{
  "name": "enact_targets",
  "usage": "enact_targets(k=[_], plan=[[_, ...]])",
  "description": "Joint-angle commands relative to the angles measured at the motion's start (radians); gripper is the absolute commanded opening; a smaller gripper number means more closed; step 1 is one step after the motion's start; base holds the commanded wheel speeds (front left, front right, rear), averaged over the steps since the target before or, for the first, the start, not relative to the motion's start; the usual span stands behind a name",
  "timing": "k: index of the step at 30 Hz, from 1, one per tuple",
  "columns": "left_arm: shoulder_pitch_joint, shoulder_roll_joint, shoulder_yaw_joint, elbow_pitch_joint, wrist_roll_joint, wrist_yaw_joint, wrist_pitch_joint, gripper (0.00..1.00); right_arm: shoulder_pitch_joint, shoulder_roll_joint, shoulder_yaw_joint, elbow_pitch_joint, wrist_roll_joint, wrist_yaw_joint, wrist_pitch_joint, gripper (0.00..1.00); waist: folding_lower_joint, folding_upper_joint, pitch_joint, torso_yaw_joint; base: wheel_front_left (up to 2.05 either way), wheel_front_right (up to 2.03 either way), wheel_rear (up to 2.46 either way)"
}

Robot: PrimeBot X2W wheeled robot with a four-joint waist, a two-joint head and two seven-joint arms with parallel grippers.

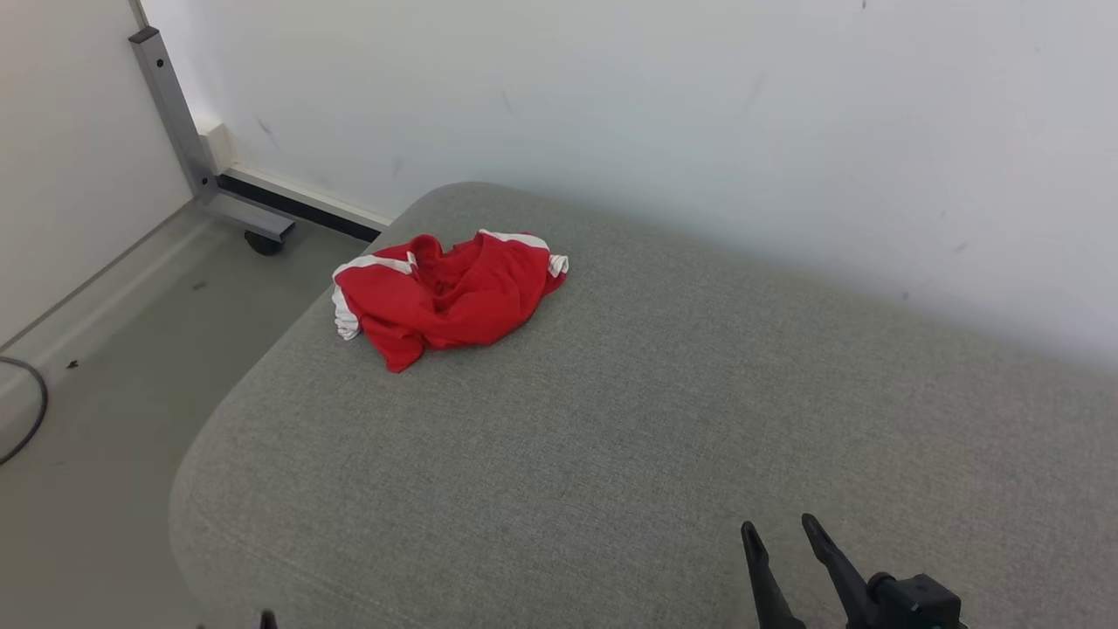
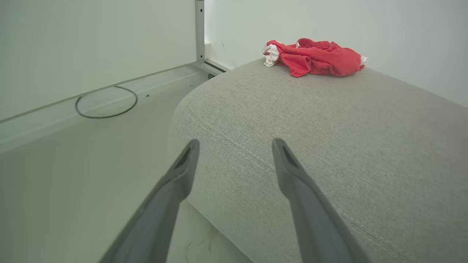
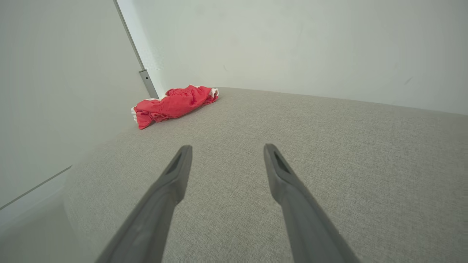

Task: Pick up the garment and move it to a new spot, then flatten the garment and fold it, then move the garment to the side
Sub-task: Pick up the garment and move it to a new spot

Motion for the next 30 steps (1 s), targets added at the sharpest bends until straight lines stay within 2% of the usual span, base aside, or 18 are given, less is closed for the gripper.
enact_targets(k=[1,4,7,13,19,24,30], plan=[[-0.052,0.006,-0.002,0.006,-0.01,-0.005,0.005,1.0,0.007,0.002,-0.004,-0.008,-0.009,-0.002,0.005,1.0,0.0001,-0.0002,0.018,-0.001,0.0,0.0,0.0],[-0.172,0.016,-0.022,0.07,-0.023,-0.021,0.039,1.0,0.018,0.002,-0.024,-0.049,-0.052,-0.002,0.033,1.0,0.0001,-0.0002,0.067,0.0,0.0,0.0,0.0],[-0.369,0.034,-0.015,0.157,-0.066,-0.028,0.107,1.0,0.021,-0.005,-0.033,-0.143,-0.114,-0.002,0.093,1.0,0.0001,-0.0002,0.162,-0.04,0.0,0.0,0.0],[-0.682,0.071,0.0,0.278,-0.15,-0.049,0.22,1.0,-0.016,-0.063,-0.026,-0.343,-0.153,-0.002,0.191,1.0,0.0001,-0.0002,0.372,-0.129,0.0,0.0,0.0],[-0.998,0.069,-0.016,0.437,-0.264,-0.068,0.345,1.0,-0.05,-0.131,-0.06,-0.553,-0.175,-0.002,0.279,1.0,0.0001,-0.0002,0.585,-0.155,0.0,0.0,0.0],[-1.159,0.089,-0.001,0.565,-0.336,-0.073,0.415,1.0,-0.047,-0.137,-0.049,-0.652,-0.181,-0.002,0.316,1.0,0.0001,-0.0002,0.666,-0.185,0.0,0.0,0.0],[-1.256,0.135,-0.004,0.686,-0.386,-0.072,0.506,1.0,-0.062,-0.117,-0.046,-0.673,-0.183,-0.002,0.306,1.0,0.0001,-0.0002,0.699,-0.226,0.0,0.0,0.0]])
